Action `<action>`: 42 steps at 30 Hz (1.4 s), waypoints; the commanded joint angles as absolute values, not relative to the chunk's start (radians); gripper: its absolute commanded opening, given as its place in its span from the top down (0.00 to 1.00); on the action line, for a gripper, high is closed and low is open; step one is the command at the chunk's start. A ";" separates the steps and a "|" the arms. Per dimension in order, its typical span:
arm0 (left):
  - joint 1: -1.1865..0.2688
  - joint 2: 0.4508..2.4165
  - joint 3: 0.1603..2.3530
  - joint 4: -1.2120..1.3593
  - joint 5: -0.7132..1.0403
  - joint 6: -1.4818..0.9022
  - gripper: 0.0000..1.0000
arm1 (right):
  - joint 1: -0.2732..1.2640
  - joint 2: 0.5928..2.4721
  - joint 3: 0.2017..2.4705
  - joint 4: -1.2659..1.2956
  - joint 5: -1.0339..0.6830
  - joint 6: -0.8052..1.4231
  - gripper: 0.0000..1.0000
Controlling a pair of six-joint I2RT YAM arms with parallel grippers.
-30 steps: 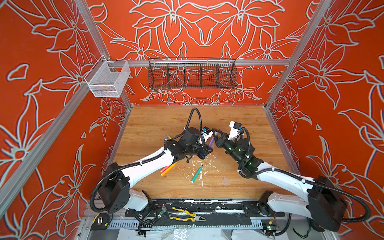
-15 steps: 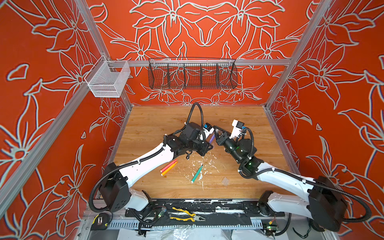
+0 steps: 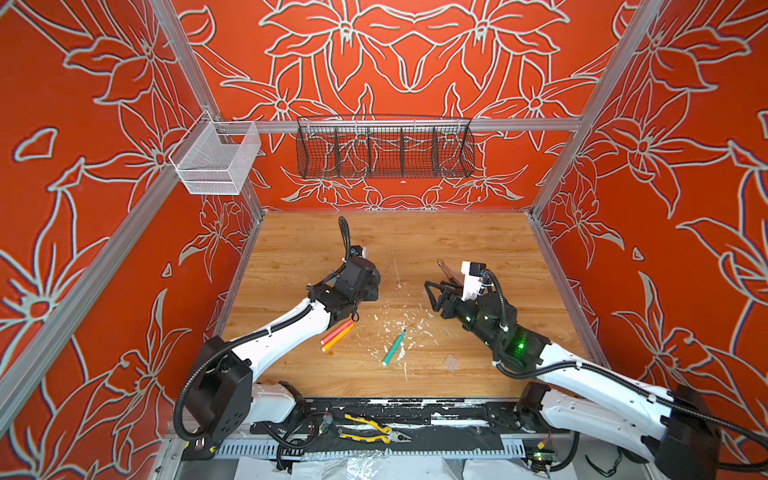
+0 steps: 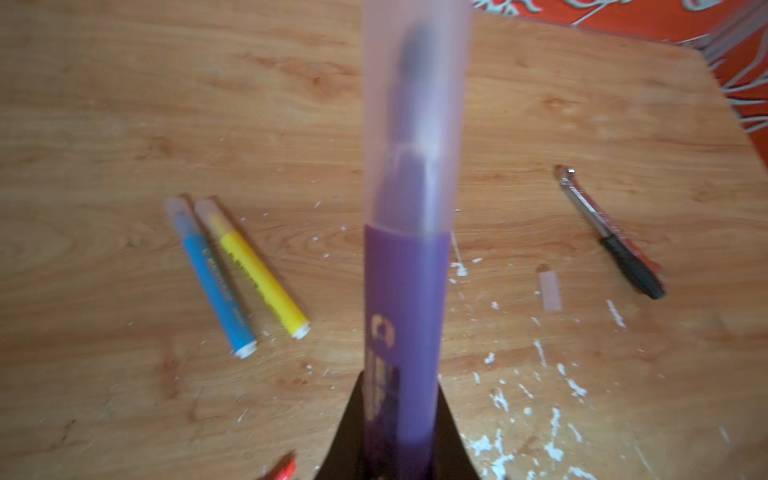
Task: Insert the pens into the pen caps
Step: 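Carry the capped purple marker with the left gripper while the right gripper withdraws, then lay the capped purple marker beside the yellow marker and release it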
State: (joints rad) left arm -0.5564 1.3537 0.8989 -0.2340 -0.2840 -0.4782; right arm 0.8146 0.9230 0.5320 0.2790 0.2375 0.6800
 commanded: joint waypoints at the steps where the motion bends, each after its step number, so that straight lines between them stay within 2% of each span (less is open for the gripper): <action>1: -0.518 1.402 0.933 -0.284 -0.364 -0.540 1.00 | 0.786 0.921 0.555 0.152 0.428 0.608 0.32; 4: -0.482 1.470 0.957 -0.299 -0.295 -0.564 1.00 | 0.738 0.955 0.578 0.108 0.425 0.623 0.33; 9: -0.440 1.606 1.054 -0.397 -0.230 -0.601 1.00 | 0.672 1.033 0.604 0.080 0.319 0.678 0.36; 20: -0.414 1.851 1.254 -0.544 -0.138 -0.568 1.00 | 0.657 1.072 0.634 0.058 0.249 0.694 0.40; 25: -0.413 1.876 1.280 -0.576 -0.148 -0.571 1.00 | 0.657 1.061 0.631 0.060 0.249 0.691 0.43; 30: -0.411 1.877 1.282 -0.577 -0.146 -0.570 0.88 | 0.657 1.067 0.633 0.060 0.244 0.691 0.45; 42: -0.410 1.919 1.310 -0.601 -0.127 -0.569 0.86 | 0.657 1.067 0.637 0.057 0.235 0.693 0.47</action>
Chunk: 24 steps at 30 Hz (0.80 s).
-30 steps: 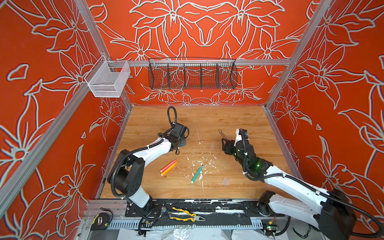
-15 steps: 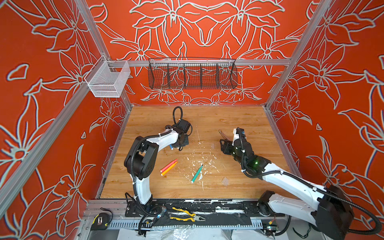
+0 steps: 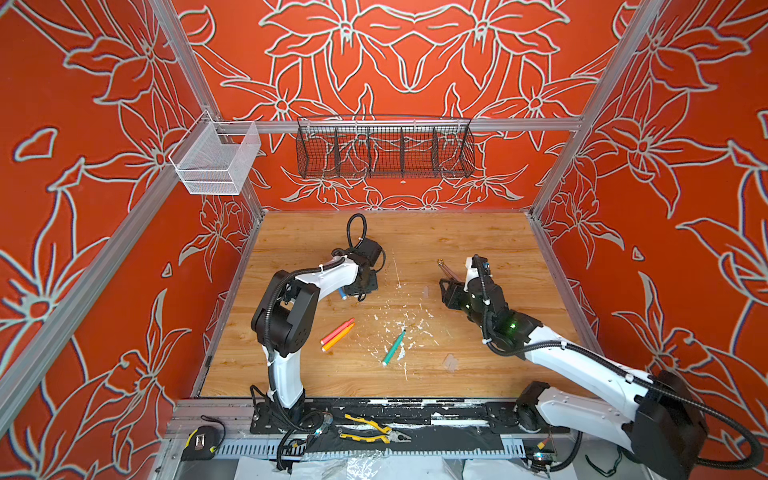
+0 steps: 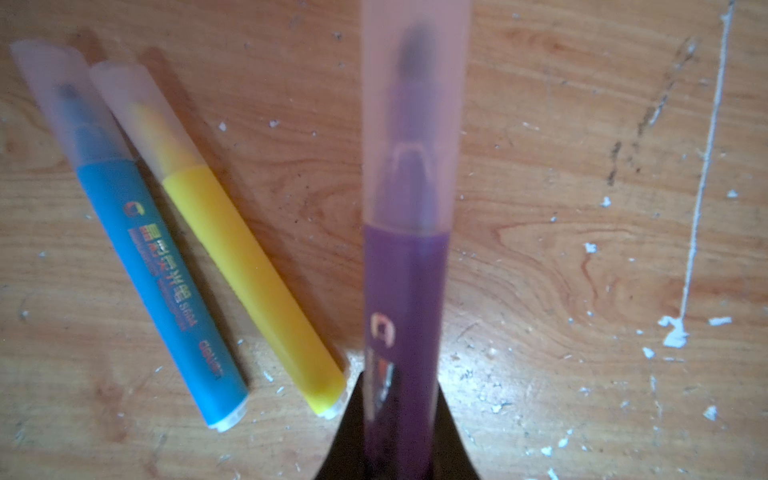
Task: Insert the pens into the pen caps
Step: 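Lay the capped purple marker beside the yellow marker and release it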
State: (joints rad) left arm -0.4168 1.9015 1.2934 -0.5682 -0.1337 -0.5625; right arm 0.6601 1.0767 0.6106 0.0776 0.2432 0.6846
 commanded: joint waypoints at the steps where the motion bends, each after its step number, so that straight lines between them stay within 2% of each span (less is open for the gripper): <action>1: -0.409 1.920 1.312 -0.602 -0.125 -0.570 0.83 | 0.657 1.066 0.637 0.055 0.236 0.694 0.47; 5: -0.409 1.916 1.311 -0.605 -0.127 -0.571 0.77 | 0.657 1.063 0.637 0.054 0.235 0.692 0.47; 15: -0.410 1.893 1.335 -0.650 -0.126 -0.556 0.75 | 0.657 1.051 0.637 0.051 0.239 0.690 0.47; 20: -0.424 1.806 1.298 -0.636 -0.115 -0.533 0.75 | 0.657 1.053 0.638 0.046 0.249 0.687 0.47; 24: -0.464 1.694 1.291 -0.721 -0.114 -0.528 0.75 | 0.656 1.053 0.648 0.036 0.256 0.680 0.47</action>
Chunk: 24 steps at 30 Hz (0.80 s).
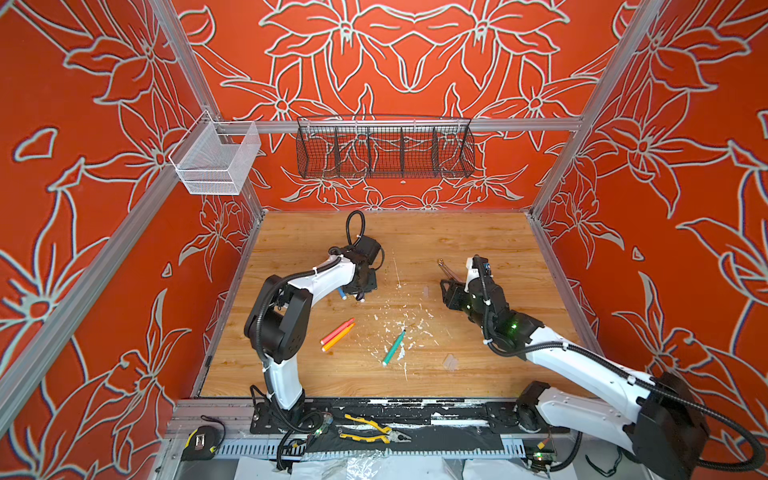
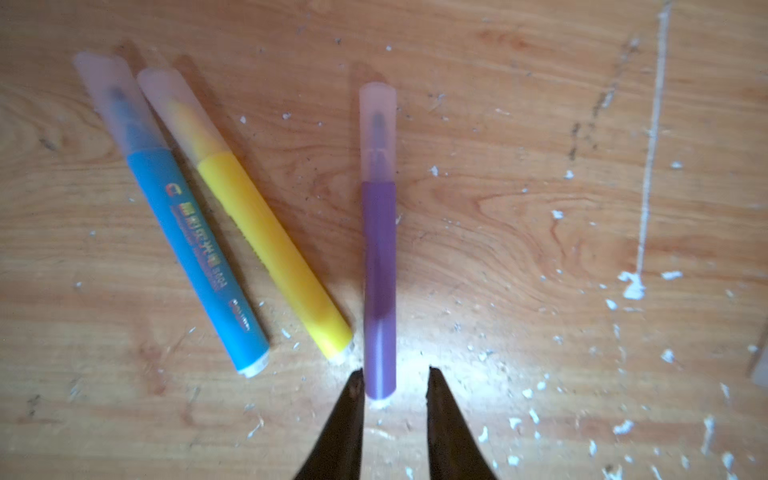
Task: Insert the pens into the pen caps
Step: 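Lay the capped purple marker beside the yellow marker and release it, then move the left gripper over the green marker nearer the robot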
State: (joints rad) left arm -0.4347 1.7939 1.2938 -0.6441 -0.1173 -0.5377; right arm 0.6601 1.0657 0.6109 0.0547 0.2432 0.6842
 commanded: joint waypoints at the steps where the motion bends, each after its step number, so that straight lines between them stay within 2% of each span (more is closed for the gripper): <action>1: -0.483 1.650 1.272 -0.731 -0.119 -0.528 0.75 | 0.654 1.050 0.649 0.032 0.261 0.678 0.47; 5: -0.613 1.491 1.166 -0.740 -0.143 -0.507 0.70 | 0.655 1.037 0.644 0.031 0.270 0.675 0.47; 7: -0.728 1.448 1.127 -0.756 -0.173 -0.507 0.69 | 0.653 1.036 0.641 0.034 0.272 0.675 0.47; 13: -0.953 1.448 1.069 -0.832 -0.200 -0.581 0.71 | 0.652 1.046 0.645 0.033 0.261 0.680 0.47; 21: -1.100 1.463 0.952 -0.760 -0.072 -0.646 0.71 | 0.652 1.038 0.643 0.029 0.262 0.683 0.47; 24: -1.104 1.460 0.974 -0.725 -0.072 -0.621 0.65 | 0.652 1.040 0.643 0.029 0.249 0.691 0.47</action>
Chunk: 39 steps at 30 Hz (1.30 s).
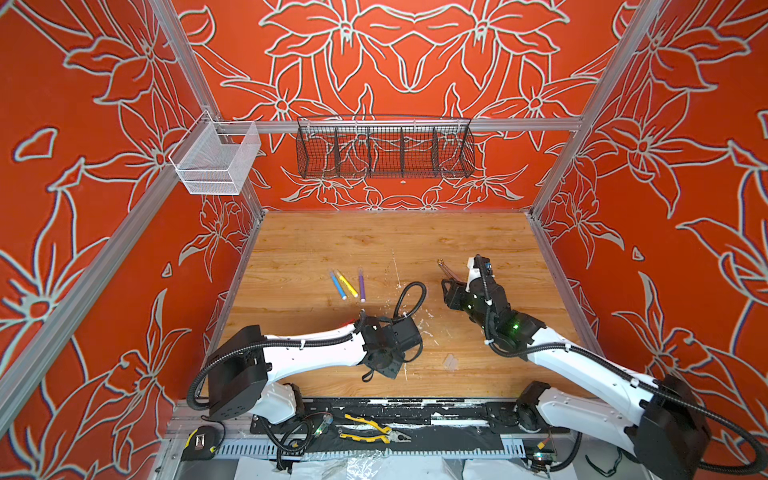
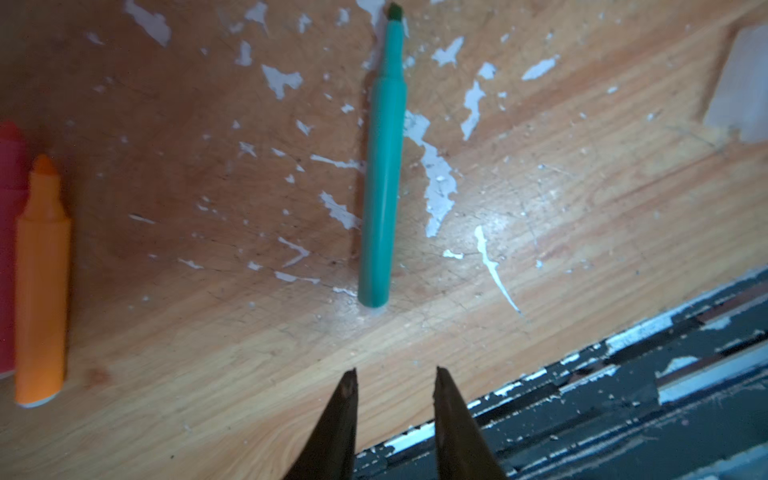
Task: Insert the pens into the pen caps
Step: 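Move the left gripper over the green marker nearer the robot, then grasp the green marker with the left gripper and lift it upright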
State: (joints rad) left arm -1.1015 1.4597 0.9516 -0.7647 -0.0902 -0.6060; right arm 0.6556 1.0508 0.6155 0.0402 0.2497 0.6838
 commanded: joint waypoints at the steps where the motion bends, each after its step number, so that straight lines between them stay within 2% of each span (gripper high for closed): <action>1: -1.104 1.466 0.974 -0.718 -0.082 -0.617 0.63 | 0.652 1.041 0.645 0.030 0.244 0.692 0.47; 23: -1.103 1.732 1.015 -0.703 -0.216 -0.605 0.60 | 0.650 1.071 0.652 0.029 0.250 0.689 0.48; 33: -1.100 1.786 1.020 -0.685 -0.213 -0.602 0.70 | 0.650 1.079 0.657 0.025 0.244 0.690 0.48; 39: -1.090 1.814 1.015 -0.689 -0.216 -0.612 0.70 | 0.650 1.087 0.659 0.026 0.241 0.691 0.48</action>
State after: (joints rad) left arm -1.1004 1.7443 1.0451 -0.6811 -0.2035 -0.5991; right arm 0.6552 1.0779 0.6273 0.0368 0.2447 0.6842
